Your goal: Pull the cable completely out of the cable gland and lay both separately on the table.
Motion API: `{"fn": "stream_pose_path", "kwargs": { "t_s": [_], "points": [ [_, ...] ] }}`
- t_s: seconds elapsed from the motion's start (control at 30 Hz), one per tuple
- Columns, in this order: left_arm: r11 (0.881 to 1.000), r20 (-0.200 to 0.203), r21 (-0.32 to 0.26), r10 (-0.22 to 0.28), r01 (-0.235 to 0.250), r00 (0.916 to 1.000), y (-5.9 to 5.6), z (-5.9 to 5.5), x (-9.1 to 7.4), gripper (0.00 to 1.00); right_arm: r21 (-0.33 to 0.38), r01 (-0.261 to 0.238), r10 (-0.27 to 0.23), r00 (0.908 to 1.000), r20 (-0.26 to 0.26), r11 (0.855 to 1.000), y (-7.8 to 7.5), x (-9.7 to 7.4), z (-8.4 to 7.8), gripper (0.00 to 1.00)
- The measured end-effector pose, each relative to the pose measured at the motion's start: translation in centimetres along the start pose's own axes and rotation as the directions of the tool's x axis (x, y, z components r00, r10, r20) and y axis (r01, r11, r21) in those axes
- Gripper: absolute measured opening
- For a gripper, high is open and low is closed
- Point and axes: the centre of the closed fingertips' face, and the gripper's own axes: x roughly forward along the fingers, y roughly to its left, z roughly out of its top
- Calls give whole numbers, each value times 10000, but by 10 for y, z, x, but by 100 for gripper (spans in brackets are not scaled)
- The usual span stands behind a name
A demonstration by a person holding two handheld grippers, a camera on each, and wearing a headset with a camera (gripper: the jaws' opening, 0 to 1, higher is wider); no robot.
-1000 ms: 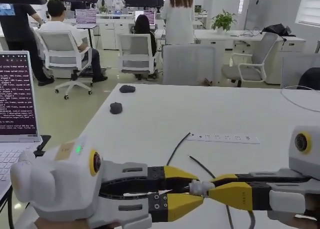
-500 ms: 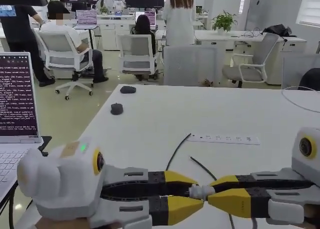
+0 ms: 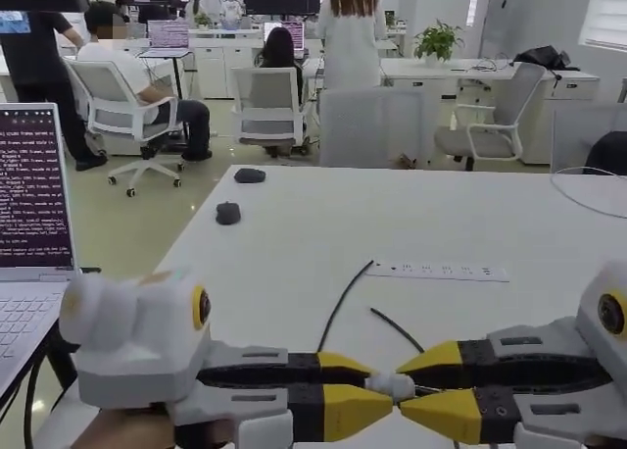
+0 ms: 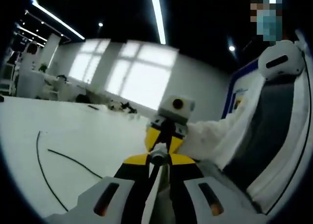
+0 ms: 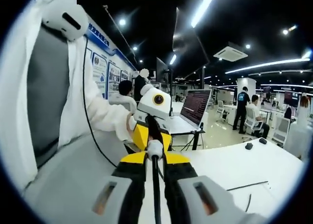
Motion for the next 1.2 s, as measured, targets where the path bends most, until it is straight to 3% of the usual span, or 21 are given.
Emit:
{"fn": "stream_pose_path", "kwargs": {
  "t_s": [0.13, 0.17, 0.2, 0.27, 0.33, 0.4, 0.53, 0.63, 0.73, 0.83, 0.93, 1.03, 1.13, 1.2],
  "points": [
    [9997, 16, 256, 39, -40, 10000, 0, -1, 1, 15, -154, 60, -60, 10000, -18, 9999, -2, -1, -1, 11],
    [9991, 49, 419, 61, -63, 10000, 0, 0, 1, 15, 201, 129, -128, 9999, -37, 9997, -4, -1, -2, 11],
    [9965, 70, 828, 62, -67, 10000, 0, 1, 1, 15, 564, 130, -126, 9999, -66, 9983, -4, -2, -2, 11],
    [9880, 331, 1533, 128, -177, 9994, 0, 6, 0, 15, 572, 278, -272, 9996, -119, 9980, -9, -5, -3, 12],
    [9842, 365, 1767, 33, -97, 9993, -5, 6, 0, 15, 502, 376, -371, 9992, -118, 9980, -11, -8, -4, 15],
    [9781, 257, 2081, 38, -91, 9997, -5, 4, 1, 15, 550, 373, -357, 9989, -291, 9978, -10, -10, -7, 10],
    [9764, 210, 2156, 101, -144, 9997, -4, 2, 2, 15, 429, 203, -184, 9989, -429, 9989, -4, -9, -9, 4],
    [9654, 306, 2597, 182, -255, 9994, -3, 2, 2, 16, 279, 265, -254, 9990, -364, 9993, -5, -9, -10, 2],
    [9611, 364, 2747, 202, -294, 9991, -2, 2, 3, 16, 257, 239, -234, 9995, -227, 9994, -6, -10, -10, 2],
    [9602, 563, 2782, 86, -239, 9984, -3, 4, 5, 25, 209, 206, -204, 9998, -61, 9996, -5, -9, -7, 2],
    [9626, 355, 2711, -126, 25, 9993, -5, -2, 15, 32, 160, 84, -85, 9999, 69, 9998, -2, -6, -4, 2],
    [9627, 194, 2701, -233, 172, 9995, -5, -8, 20, 25, 180, 86, -89, 9998, 154, 9998, -2, -4, -1, 2],
    [9660, 478, 2581, -292, 159, 9984, -5, -5, 22, 21, 212, 41, -44, 9998, 170, 9998, 0, -4, -2, 2],
    [9665, 459, 2548, -459, 327, 9979, -7, -6, 22, 18, 234, 122, -127, 9997, 192, 9997, -1, -6, -3, 2]
  ]
}}
